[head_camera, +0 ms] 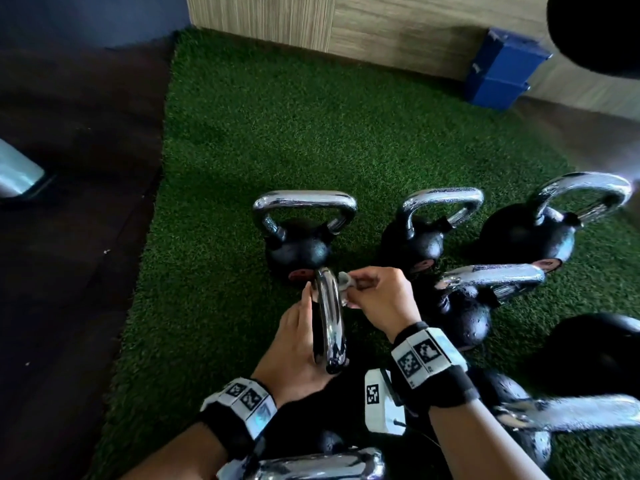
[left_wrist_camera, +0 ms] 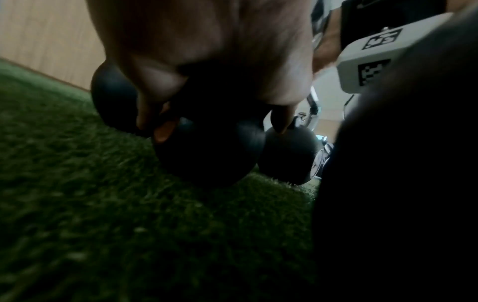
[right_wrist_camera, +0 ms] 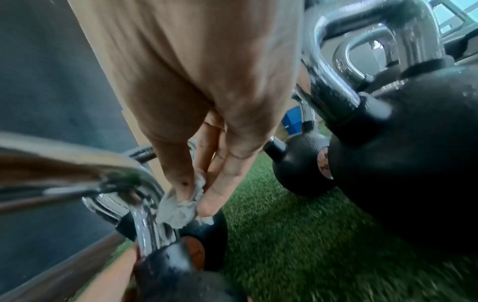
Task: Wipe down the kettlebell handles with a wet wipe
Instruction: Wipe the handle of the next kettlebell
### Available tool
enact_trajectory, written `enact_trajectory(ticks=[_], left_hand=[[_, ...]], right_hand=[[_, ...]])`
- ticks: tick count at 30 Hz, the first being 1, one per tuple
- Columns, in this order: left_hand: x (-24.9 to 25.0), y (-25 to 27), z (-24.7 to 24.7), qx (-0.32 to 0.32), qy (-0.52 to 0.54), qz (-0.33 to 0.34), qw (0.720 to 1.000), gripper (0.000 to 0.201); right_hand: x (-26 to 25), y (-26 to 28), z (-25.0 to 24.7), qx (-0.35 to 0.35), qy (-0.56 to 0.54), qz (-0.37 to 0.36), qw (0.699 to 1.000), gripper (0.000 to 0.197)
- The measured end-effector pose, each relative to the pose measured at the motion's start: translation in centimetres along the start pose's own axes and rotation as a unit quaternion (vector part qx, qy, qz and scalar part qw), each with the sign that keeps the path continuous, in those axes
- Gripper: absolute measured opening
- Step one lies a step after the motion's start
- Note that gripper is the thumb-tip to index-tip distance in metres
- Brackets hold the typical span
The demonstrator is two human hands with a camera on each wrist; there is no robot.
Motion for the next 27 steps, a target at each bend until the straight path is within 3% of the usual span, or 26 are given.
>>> enact_trajectory(ticks=[4, 8, 11, 16, 22, 27], left_hand=[[-0.6, -0.7, -1.0, -0.024, -0.016, 0.082, 0.996, 0.115], [-0.4, -0.7, -1.7, -0.057, 0.001, 0.125, 0.991, 0.116], [0.2, -0.8, -1.9, -0.059, 0.001, 0.138, 0.989, 0.115], [0.0, -0.9, -2.4, -0.058, 0.03, 0.106, 0.992, 0.114], [0.1, -1.5, -2.4, -0.072, 0.037, 0.093, 0.992, 0.115], [-1.7, -2.7, -1.5, -0.088, 0.09, 0.06, 0.99, 0.121]], right_hand=[[1.6, 0.0, 1.9, -0.031, -0.063, 0.022, 0.997, 0.026], [3.5, 0.5, 3.2, -0.06, -0.083, 0.062, 0.993, 0.02], [3.2, 0.3, 2.8, -0.041, -0.059, 0.049, 0.996, 0.022], [0.1, 0.3, 1.1, 0.038, -0.072, -0.039, 0.996, 0.04], [-0.3, 0.6, 1.3, 0.054, -0.053, -0.04, 0.996, 0.028], [-4.2, 1.5, -0.1, 0.122, 0.024, -0.164, 0.979, 0.026]])
Point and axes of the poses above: each hand's wrist, its own y-axis away from the middle knuckle, its own z-axis out of the palm, x = y × z, the point moved 10 cm from there along -y, towards the middle knuckle, and after that the axes turned 4 degrees about -y, right-handed, at the moved point
